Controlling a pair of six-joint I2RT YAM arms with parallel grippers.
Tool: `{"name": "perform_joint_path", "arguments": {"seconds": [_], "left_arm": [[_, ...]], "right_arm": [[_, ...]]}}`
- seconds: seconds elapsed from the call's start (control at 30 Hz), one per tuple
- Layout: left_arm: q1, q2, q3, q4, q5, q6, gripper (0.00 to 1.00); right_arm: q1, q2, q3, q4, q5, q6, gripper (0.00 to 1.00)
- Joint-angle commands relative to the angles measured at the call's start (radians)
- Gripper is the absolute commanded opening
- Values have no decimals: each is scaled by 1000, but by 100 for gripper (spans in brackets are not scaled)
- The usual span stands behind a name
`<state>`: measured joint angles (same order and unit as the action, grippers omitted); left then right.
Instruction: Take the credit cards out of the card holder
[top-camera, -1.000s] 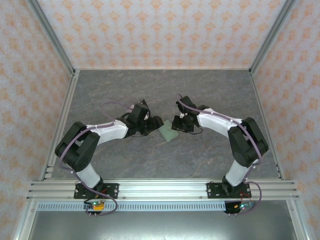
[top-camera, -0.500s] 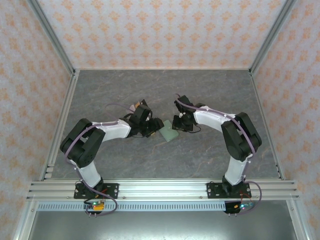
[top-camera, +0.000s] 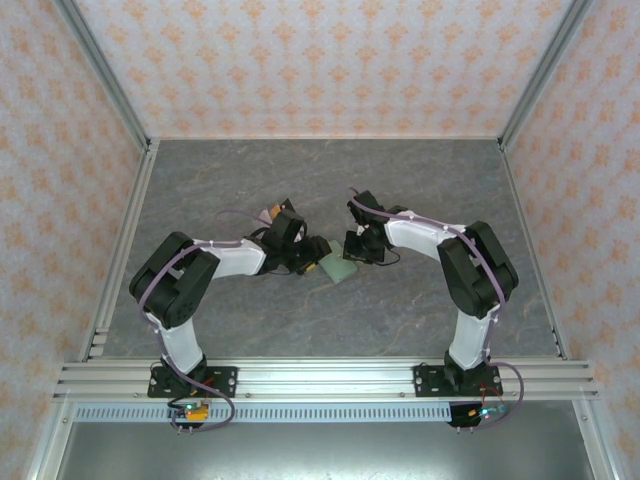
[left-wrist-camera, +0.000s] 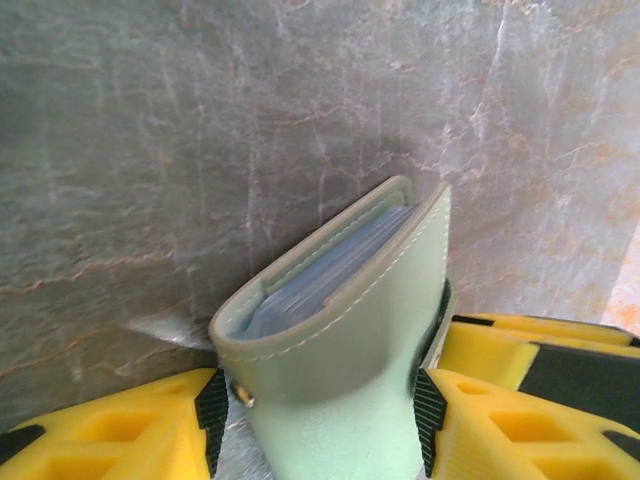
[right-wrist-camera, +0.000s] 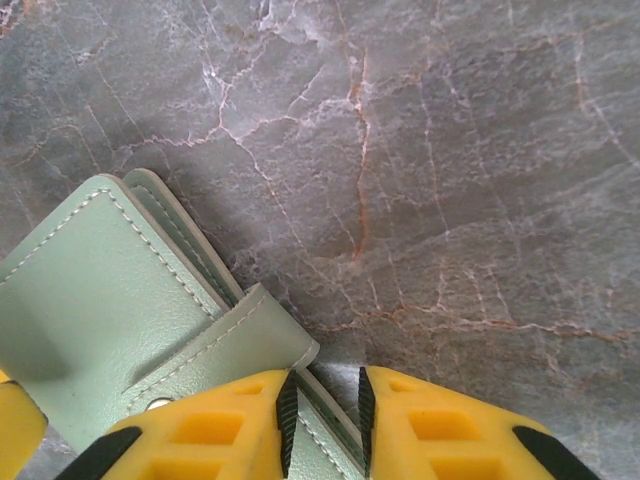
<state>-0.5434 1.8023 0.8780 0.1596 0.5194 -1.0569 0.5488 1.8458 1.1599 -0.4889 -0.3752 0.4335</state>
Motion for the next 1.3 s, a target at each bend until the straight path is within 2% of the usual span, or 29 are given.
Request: {"name": "perform_joint_path", "arguments": {"seconds": [0.0, 0.2, 0.37, 0.53, 0.7, 0.87, 1.0, 1.1, 1.27], "left_arm": [[-7, 22, -2, 94, 32, -36, 53], [-7, 17, -32, 199, 44, -68, 49], [-7, -12, -62, 246, 34, -74, 33], [-9, -65, -70, 171, 16, -6, 15], [-7, -105, -79, 149, 24, 49, 1], [-8, -123, -79, 153, 42, 83, 0], [-8, -125, -63, 133, 54, 101, 0], [-8, -125, -56, 128, 56, 103, 0], [-9, -121, -53, 139, 60, 95, 0]], "right_arm": [[2, 47, 2, -20, -9, -9, 27], [1, 45, -6, -16, -12, -8, 27], [1, 0, -16, -11, 15, -10, 27], [1, -99, -52, 27, 78, 27, 27], [0, -189, -107, 113, 10, 41, 34], [0, -220, -129, 187, -151, 36, 42], [7, -196, -113, 188, -194, 36, 45], [11, -169, -96, 164, -183, 31, 43], [15, -131, -80, 144, -182, 20, 35]]}}
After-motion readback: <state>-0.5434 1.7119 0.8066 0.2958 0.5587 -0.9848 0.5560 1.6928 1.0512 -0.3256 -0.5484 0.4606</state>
